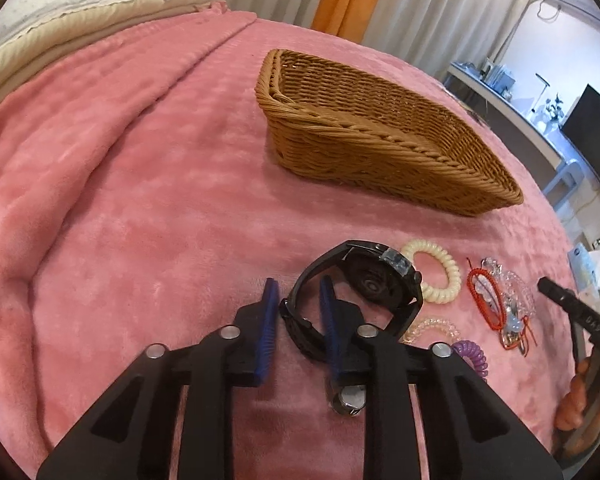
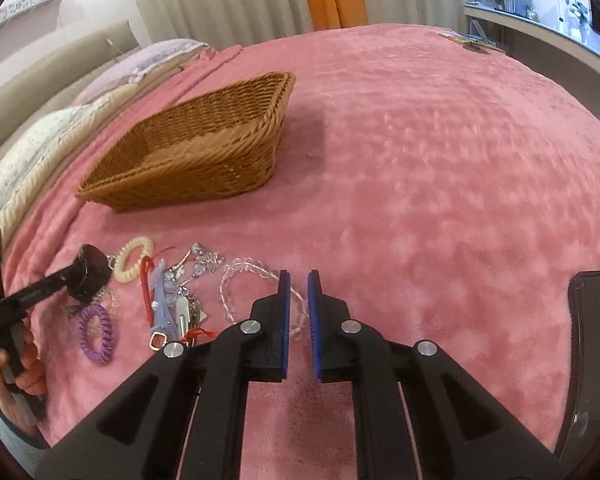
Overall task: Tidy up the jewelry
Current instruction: 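Grasp the black watch with the left tool while the right tool grasps the clear beaded bracelet, then carry the watch and bracelet into the basket and open both tools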
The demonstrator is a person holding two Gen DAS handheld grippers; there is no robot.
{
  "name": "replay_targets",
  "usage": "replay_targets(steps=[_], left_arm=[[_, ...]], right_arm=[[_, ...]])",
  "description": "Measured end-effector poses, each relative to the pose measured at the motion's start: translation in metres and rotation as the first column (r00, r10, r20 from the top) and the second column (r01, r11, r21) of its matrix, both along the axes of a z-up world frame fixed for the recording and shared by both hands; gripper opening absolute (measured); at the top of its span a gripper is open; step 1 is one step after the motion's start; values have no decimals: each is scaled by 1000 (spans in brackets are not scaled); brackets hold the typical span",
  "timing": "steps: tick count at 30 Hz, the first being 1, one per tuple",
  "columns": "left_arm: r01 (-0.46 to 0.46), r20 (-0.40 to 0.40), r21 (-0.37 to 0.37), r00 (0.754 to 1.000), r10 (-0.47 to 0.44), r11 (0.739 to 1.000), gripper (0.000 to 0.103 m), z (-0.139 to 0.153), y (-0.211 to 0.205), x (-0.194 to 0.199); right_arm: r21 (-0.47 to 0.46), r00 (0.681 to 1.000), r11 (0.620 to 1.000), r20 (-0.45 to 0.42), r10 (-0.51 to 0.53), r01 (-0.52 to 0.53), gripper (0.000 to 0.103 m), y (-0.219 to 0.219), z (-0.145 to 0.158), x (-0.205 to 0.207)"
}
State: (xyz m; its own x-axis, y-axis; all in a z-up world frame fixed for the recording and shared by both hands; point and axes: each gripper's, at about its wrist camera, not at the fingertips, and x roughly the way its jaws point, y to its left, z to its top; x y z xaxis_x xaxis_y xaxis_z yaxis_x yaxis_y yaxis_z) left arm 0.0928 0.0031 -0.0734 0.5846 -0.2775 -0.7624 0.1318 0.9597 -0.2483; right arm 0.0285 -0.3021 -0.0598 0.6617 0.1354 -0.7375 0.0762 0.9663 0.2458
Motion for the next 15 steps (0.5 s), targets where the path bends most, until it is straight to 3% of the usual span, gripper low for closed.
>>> replay_targets(steps=[2, 7, 10, 12, 13, 15], left_arm=[[-1, 15, 20, 1000, 1, 1000, 16, 1, -2, -2], [-6, 24, -1, 1000, 6, 1000, 15, 2, 3, -4], [-5, 26, -7, 1000, 5, 1000, 15, 2, 3, -3], [-3, 33, 0, 999, 3, 1000, 15, 3, 2, -5], [-2, 38, 3, 999, 2, 1000, 15, 4, 1, -6], [-1, 48, 2, 999, 1, 1000, 15, 6, 1, -7]], right_arm=[[-16, 1000, 1000, 13, -14, 14, 52, -2, 2, -5], [-81, 1000, 996, -24, 20, -22, 55, 11, -3, 4], [-127, 994, 990, -94, 48, -59, 31, 22, -16, 16], [-178, 992, 979, -100, 78, -95, 25, 33, -17, 19], [-189, 990, 975, -100, 103, -120, 11, 39, -15, 18], [-217, 989, 967, -93, 117, -135, 6, 47, -13, 17]])
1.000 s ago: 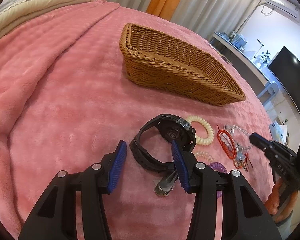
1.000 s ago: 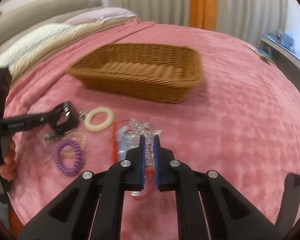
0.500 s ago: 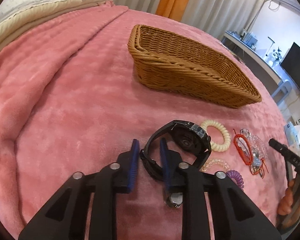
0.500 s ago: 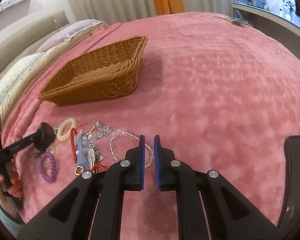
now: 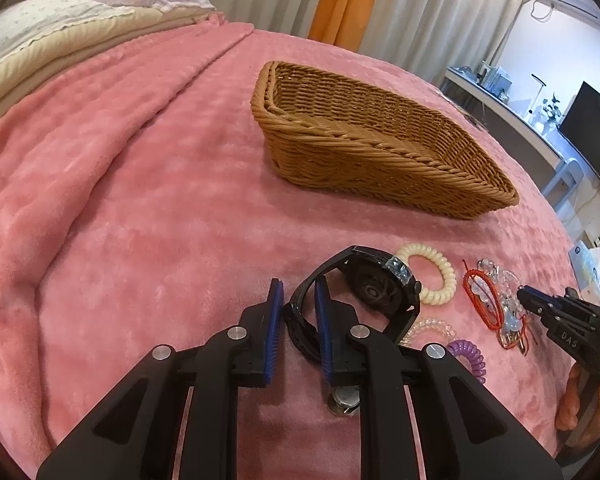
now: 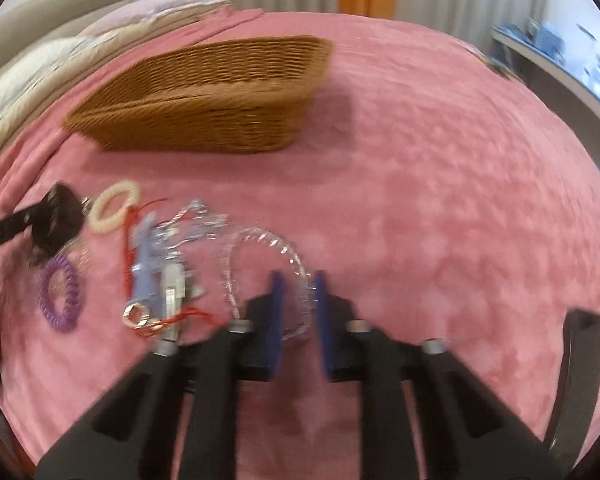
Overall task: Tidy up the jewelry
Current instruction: 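Carry the watch and bracelet into the basket and open both tools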
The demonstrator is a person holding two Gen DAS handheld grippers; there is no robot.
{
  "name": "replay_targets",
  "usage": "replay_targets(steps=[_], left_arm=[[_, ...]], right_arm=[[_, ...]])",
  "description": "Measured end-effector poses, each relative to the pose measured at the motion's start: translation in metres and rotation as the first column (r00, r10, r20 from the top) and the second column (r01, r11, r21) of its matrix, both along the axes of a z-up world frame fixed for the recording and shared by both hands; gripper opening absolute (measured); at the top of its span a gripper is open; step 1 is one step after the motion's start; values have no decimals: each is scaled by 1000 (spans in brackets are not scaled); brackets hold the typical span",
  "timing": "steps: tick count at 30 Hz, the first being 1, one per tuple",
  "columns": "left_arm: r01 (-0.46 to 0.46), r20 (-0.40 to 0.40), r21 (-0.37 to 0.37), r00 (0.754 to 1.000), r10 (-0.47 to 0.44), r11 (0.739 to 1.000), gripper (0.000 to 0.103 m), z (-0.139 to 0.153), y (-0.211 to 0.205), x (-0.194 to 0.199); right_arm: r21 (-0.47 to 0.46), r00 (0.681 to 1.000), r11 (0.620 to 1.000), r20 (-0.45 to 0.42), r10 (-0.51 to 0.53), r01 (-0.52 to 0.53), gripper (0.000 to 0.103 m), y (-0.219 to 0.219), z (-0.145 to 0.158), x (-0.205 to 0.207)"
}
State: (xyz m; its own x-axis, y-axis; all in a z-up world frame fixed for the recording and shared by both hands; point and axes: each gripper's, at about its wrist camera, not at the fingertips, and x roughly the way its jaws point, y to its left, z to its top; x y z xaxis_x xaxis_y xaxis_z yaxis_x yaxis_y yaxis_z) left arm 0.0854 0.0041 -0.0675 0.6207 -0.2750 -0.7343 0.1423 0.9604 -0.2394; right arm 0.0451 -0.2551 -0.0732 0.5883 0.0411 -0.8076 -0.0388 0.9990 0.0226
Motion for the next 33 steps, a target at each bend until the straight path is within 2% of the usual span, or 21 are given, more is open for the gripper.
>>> replay_targets(steps=[4, 7, 13, 19, 25, 29, 33], left_arm=[[-2, 37, -7, 999, 2, 1000, 15, 8, 1, -7], [-1, 64, -31, 998, 3, 1000, 15, 18, 3, -12], [13, 156, -46, 988, -6, 999, 15, 59, 1, -22], [10, 207, -31, 978, -4, 999, 15, 94, -11, -1], [11, 218, -41, 976, -2, 999, 15, 100, -30, 47], [3, 196, -24, 981, 2, 1000, 15, 87, -42, 82], [1, 166, -12, 986, 1, 1000, 15, 69, -49, 104]], right_arm=[[33, 999, 999, 45, 17, -19, 6, 7, 16, -7], [49, 994, 998, 102, 34, -39, 6, 12, 44, -13], [52, 980, 997, 192, 48, -59, 6, 22, 93, -6], [61, 960, 995, 276, 56, -75, 6, 29, 135, 25], [72, 955, 993, 287, 73, -97, 6, 42, 131, 77], [121, 965, 983, 240, 107, -139, 6, 53, 109, 118], [142, 971, 976, 199, 135, -164, 6, 60, 88, 138]])
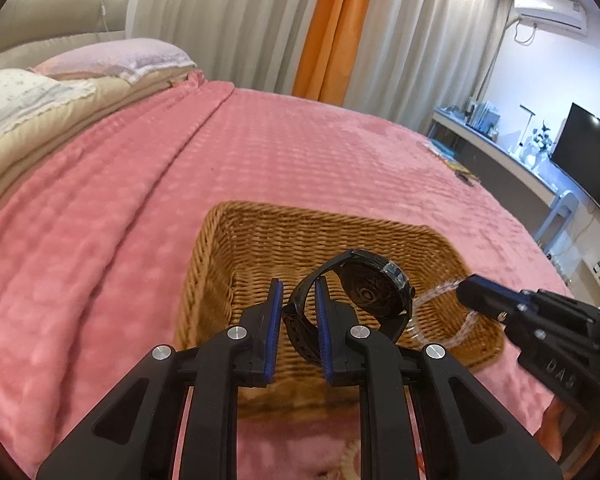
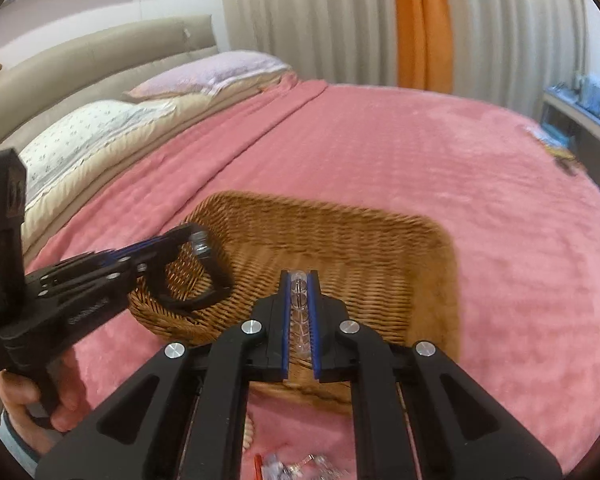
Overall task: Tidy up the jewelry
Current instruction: 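Carry the watch and bracelet into the basket and open both tools, then grasp the purple coil bracelet with the left tool while the right tool grasps the red cord keychain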
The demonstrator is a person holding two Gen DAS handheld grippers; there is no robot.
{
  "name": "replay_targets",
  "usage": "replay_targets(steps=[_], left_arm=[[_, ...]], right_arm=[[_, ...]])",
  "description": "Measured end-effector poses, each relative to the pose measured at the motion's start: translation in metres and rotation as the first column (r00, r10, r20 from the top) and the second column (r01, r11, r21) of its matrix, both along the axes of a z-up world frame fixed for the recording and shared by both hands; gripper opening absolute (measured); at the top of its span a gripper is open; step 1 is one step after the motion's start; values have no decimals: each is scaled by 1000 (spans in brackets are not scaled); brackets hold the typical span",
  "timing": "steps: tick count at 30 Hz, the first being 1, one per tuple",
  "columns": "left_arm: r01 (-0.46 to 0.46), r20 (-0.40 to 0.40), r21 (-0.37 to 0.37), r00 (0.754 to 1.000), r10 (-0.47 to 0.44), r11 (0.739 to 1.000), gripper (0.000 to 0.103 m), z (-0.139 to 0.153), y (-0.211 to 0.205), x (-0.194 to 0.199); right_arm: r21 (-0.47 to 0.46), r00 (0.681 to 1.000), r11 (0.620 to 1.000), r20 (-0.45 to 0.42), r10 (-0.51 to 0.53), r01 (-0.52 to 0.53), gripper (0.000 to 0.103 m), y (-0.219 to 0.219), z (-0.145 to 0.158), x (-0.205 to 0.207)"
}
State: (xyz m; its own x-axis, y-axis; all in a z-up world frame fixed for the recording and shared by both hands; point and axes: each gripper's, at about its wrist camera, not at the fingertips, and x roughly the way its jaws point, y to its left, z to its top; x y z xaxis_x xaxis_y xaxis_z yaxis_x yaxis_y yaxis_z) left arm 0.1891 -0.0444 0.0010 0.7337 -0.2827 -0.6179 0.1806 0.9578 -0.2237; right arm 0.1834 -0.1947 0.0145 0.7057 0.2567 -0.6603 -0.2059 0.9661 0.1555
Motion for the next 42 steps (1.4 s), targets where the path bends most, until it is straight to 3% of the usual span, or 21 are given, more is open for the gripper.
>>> replay_targets(steps=[5, 11, 14, 20, 23, 29, 34, 42], left_arm=[[7, -34, 27, 999, -6, 1000, 15, -16, -4, 11], [30, -42, 25, 999, -29, 999, 20, -19, -9, 11], [43, 2, 3, 999, -43, 999, 44, -6, -6, -1], [73, 81, -43, 994, -70, 996, 52, 28, 8, -44], [85, 126, -58, 989, -77, 995, 61, 47, 15, -76], [112, 183, -52, 978, -101, 992, 61, 64, 22, -142], [129, 174, -81, 978, -114, 988, 61, 49, 26, -181], [144, 66, -93, 988, -138, 985, 61, -7, 24, -190]], right_arm=[[24, 996, 998, -69, -55, 56, 6, -18, -28, 16], [45, 989, 992, -96, -115, 119, 7, -42, -38, 18], [63, 989, 991, -94, -115, 121, 10, -47, -32, 10], [44, 994, 994, -35, -103, 105, 24, -45, -3, -35], [43, 995, 994, 11, -97, 97, 41, -43, 16, -67], [45, 994, 996, 78, -82, 79, 41, -34, 35, -127], [29, 992, 997, 98, -74, 72, 41, -25, 29, -163], [23, 998, 998, 26, -57, 56, 41, -11, -23, -172]])
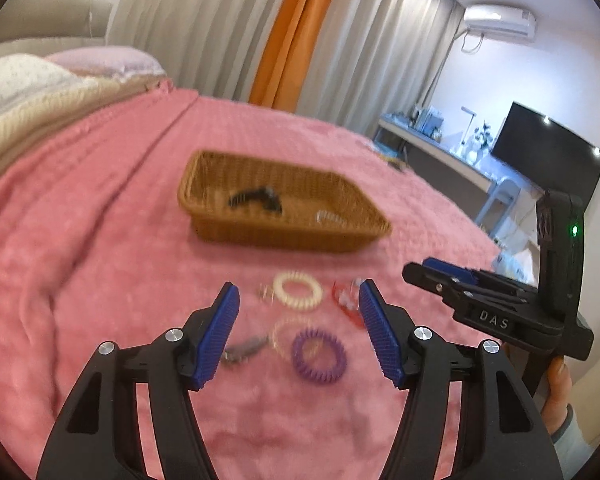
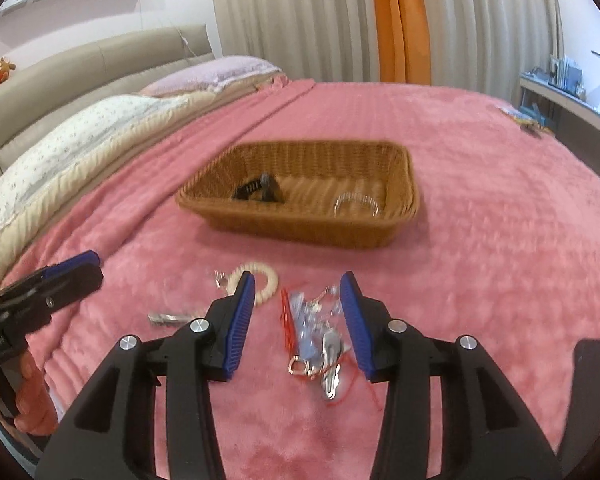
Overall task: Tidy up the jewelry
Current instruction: 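Grasp the purple coil bracelet with the left tool while the right tool grasps the red cord keychain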
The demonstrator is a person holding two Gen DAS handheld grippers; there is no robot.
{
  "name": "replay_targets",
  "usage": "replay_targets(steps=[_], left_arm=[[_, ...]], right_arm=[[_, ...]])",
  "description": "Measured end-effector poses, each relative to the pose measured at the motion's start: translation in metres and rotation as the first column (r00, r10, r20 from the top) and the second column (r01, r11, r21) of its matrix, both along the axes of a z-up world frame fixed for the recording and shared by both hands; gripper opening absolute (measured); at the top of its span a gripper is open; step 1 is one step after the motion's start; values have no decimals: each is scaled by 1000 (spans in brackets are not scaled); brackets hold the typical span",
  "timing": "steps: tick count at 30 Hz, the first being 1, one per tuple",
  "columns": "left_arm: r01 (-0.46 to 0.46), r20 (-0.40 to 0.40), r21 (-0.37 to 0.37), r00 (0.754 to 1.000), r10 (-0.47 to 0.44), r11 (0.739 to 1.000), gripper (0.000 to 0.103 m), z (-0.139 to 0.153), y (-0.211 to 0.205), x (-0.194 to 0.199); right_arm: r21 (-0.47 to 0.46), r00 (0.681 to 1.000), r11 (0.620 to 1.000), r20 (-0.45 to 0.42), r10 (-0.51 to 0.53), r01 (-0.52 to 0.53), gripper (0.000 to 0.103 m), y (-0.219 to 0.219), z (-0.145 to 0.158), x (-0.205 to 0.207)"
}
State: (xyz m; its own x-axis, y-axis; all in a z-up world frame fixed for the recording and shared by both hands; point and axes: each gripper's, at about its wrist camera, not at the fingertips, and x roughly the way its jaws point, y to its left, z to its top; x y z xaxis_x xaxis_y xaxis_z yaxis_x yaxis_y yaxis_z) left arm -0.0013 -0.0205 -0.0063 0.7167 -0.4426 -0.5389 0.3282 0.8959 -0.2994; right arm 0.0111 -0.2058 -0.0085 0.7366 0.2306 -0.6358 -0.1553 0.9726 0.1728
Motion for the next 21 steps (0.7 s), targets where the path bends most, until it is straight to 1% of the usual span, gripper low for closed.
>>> replay_targets(steps=[6, 8, 9, 10, 11, 14, 17, 19, 21], left_arm=[[32, -52, 30, 998, -30, 999, 61, -24, -11, 9], [43, -72, 40, 997, -40, 998, 61, -33, -15, 13], [52, -87, 42, 995, -48, 998, 59, -38, -16, 16], [58, -102, 48, 993, -53, 997, 58, -42, -19, 18], [61, -117, 58, 992, -54, 996, 57, -46, -21, 21], [77, -144, 77, 987, -65, 994, 56, -54, -27, 22], [84, -140, 85, 988, -72, 993, 56, -54, -28, 20], [93, -150, 86, 986, -79, 992, 56, -56, -29, 20], [99, -169, 92, 982, -83, 991, 53, -60, -30, 21]], right_arm=[[-47, 999, 999, -40, 9, -11, 40, 13, -33, 15], [-64, 998, 998, -59, 20, -24, 31, 17, -39, 19], [-72, 998, 997, -66, 23, -28, 29, 18, -42, 21], [-82, 997, 996, -72, 29, -35, 25, 21, -43, 22], [-86, 997, 995, -73, 35, -41, 23, 22, -44, 23], [-108, 996, 992, -77, 51, -59, 22, 26, -45, 25], [-134, 995, 989, -86, 53, -64, 22, 30, -46, 31], [-143, 994, 987, -97, 54, -68, 22, 32, -47, 35], [-160, 993, 984, -109, 55, -73, 22, 34, -50, 38]])
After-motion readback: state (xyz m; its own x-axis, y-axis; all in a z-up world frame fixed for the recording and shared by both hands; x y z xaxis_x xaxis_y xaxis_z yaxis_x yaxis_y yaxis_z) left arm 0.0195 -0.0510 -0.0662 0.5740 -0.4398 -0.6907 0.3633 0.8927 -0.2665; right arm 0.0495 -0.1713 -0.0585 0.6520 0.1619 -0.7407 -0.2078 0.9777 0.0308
